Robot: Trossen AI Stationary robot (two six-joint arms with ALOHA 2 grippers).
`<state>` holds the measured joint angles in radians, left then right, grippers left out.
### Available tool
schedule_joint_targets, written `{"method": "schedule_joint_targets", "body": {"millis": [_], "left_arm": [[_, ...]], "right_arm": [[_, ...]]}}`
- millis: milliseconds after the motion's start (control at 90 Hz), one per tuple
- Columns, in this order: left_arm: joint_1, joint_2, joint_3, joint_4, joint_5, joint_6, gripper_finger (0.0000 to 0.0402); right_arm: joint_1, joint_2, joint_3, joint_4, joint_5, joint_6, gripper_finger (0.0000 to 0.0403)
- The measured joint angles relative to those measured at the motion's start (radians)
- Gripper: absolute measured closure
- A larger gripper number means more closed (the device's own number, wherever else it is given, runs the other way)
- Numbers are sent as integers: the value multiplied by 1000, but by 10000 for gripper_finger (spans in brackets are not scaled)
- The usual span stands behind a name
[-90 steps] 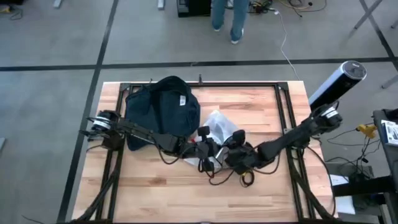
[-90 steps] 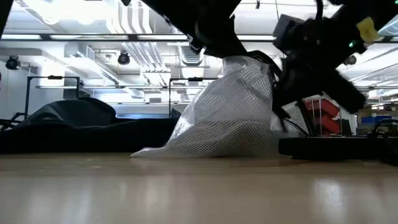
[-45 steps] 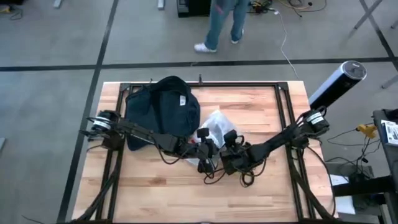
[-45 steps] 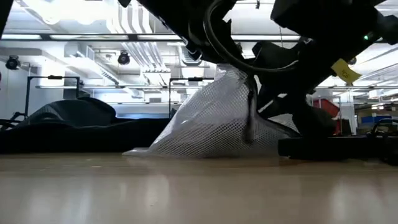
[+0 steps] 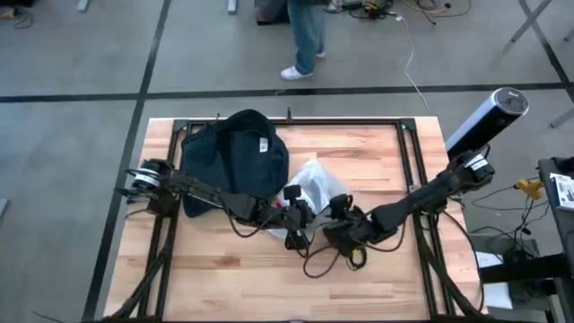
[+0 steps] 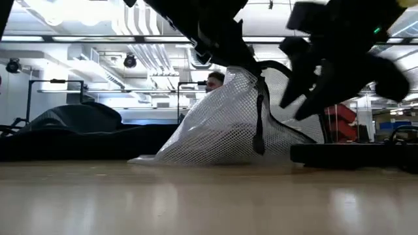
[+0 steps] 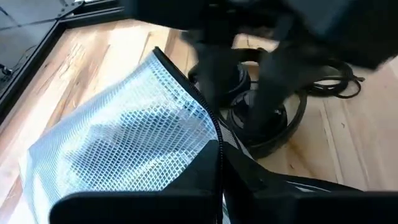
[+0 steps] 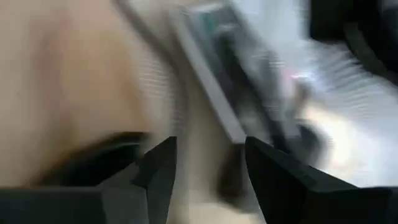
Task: Unpack backpack
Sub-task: Close the white zipper pouch
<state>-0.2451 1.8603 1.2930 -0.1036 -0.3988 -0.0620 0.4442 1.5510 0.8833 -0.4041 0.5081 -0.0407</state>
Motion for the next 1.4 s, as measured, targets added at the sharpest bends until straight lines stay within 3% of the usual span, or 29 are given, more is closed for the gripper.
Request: {"method": "schedule_joint_targets", "body": {"millis": [211,522,667,878,1244,1400], "left_arm": [[0,0,0,-5,0,-70,402],[0,-27,0,-31,-1,-148,402],[-1,-76,0,-133,-6,-211,393],[-19,-144,0,-291,-11,-267,322],[-162,-145,-5,-304,-10,-313,179],[-298,-130,-105,-145,-208,-333,154]], "right_arm": [[42,-30,-5,-11,-194,57,243],[41,-30,-5,88,-194,-169,266],[40,-30,-5,115,-194,-224,277],[40,-30,-5,129,-194,-227,284],[42,-30,-34,253,-195,-222,262],[53,-25,-34,283,-194,-232,262]]}}
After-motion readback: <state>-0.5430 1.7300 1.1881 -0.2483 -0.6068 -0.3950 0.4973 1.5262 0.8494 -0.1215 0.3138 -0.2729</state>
